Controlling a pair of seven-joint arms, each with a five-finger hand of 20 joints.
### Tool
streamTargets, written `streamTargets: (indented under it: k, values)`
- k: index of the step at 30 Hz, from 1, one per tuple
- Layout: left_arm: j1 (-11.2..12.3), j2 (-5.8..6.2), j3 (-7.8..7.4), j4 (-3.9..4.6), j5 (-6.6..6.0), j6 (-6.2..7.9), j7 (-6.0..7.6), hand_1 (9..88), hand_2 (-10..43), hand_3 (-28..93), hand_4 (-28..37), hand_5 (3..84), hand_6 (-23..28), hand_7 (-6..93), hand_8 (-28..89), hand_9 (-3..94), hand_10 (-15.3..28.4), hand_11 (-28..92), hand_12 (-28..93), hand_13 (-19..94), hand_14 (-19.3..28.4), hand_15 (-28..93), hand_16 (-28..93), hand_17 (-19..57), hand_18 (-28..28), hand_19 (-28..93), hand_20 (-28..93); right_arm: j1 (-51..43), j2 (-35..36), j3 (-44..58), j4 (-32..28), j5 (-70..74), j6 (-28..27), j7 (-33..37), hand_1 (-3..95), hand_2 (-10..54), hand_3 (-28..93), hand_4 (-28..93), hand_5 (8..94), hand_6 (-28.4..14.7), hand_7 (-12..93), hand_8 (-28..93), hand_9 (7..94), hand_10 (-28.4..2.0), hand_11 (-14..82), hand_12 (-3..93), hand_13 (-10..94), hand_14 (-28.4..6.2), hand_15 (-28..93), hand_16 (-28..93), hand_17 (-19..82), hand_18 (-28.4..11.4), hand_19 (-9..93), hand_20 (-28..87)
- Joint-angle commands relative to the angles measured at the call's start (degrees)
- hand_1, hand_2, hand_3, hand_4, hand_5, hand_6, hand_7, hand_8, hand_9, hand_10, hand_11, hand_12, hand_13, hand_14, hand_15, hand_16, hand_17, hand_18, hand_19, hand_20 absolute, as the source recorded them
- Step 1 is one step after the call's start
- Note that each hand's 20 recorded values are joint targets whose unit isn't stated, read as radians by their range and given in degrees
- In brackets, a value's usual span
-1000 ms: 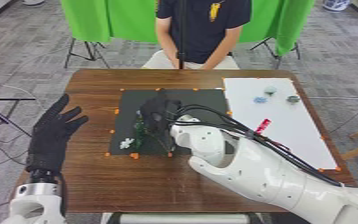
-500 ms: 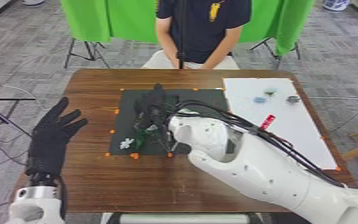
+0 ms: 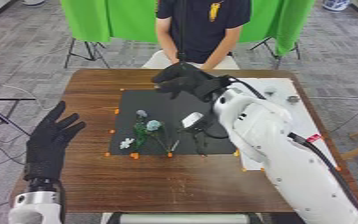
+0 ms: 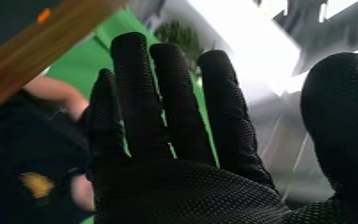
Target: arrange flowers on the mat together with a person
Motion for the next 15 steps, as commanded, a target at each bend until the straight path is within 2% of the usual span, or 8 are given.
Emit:
streamTargets:
  k: [1, 3, 8, 9, 15]
  values:
    - [1.21, 0.64, -0.10, -0.07, -0.35, 1.28, 0.94, 17.6, 6.3, 78, -28.2, 34.4, 3.9, 13.1, -10, 37.0, 17.4, 23, 10, 28, 25.6, 46, -7, -9.3, 23.0, 47, 15, -16.95, 4.52, 19.71, -4.24, 27.85, 5.48, -3.73, 20.6, -0.9, 79, -26, 49.1, -0.1, 14, -11, 50.4, -16.3, 20.8, 16.1, 41, -18.0, 50, 11, 6, -21.1, 56, 24]
    - [1.21, 0.55, -0.16, -0.02, 0.05, 1.20, 0.83, 17.7, 6.3, 78, -28.2, 34.4, 3.8, 13.1, -10, 37.0, 17.3, 23, 10, 28, 25.6, 46, -7, -9.3, 23.0, 47, 15, -20.57, 5.25, 22.84, -5.06, 30.76, 6.76, -5.77, 20.2, 0.0, 79, -26, 47.9, 0.3, 14, -12, 49.4, -16.2, 19.1, 15.8, 40, -18.4, 47, 11, 5, -21.3, 55, 24]
    - [1.06, 0.61, 0.08, 0.17, 0.06, 0.90, 0.84, 17.7, 6.1, 78, -28.3, 34.3, 3.6, 12.9, -10, 36.9, 17.2, 23, 10, 28, 25.7, 46, -7, -9.3, 23.0, 46, 15, -28.70, 5.42, 29.84, -5.55, 39.15, 4.51, -9.06, 19.5, 1.7, 79, -27, 44.9, 0.7, 13, -11, 46.8, -16.0, 12.8, 15.0, 37, -19.1, 35, 13, 4, -21.7, 51, 22]
    - [1.15, 0.51, 0.03, 0.18, 0.48, 0.75, 0.48, 17.8, 6.1, 78, -28.3, 34.3, 3.6, 12.7, -10, 36.9, 17.2, 23, 10, 28, 25.7, 46, -7, -9.3, 23.0, 46, 15, -30.51, 5.42, 30.88, -5.75, 39.47, 4.36, -9.67, 19.5, 1.8, 79, -27, 44.2, 0.9, 13, -11, 46.2, -15.9, 12.0, 15.0, 37, -19.1, 33, 13, 3, -21.6, 50, 21]
    - [1.31, 0.42, 0.04, 0.15, 0.76, 0.88, 0.33, 17.7, 6.0, 78, -28.3, 34.0, 3.2, 12.3, -10, 36.4, 16.9, 22, 10, 28, 25.6, 46, -7, -9.3, 22.9, 46, 15, -37.53, 4.26, 33.86, -6.39, 41.71, 6.79, -13.15, 19.0, 2.9, 79, -28, 41.9, 1.7, 12, -11, 43.8, -14.4, 8.0, 14.7, 34, -19.2, 26, 16, 2, -21.7, 47, 20]
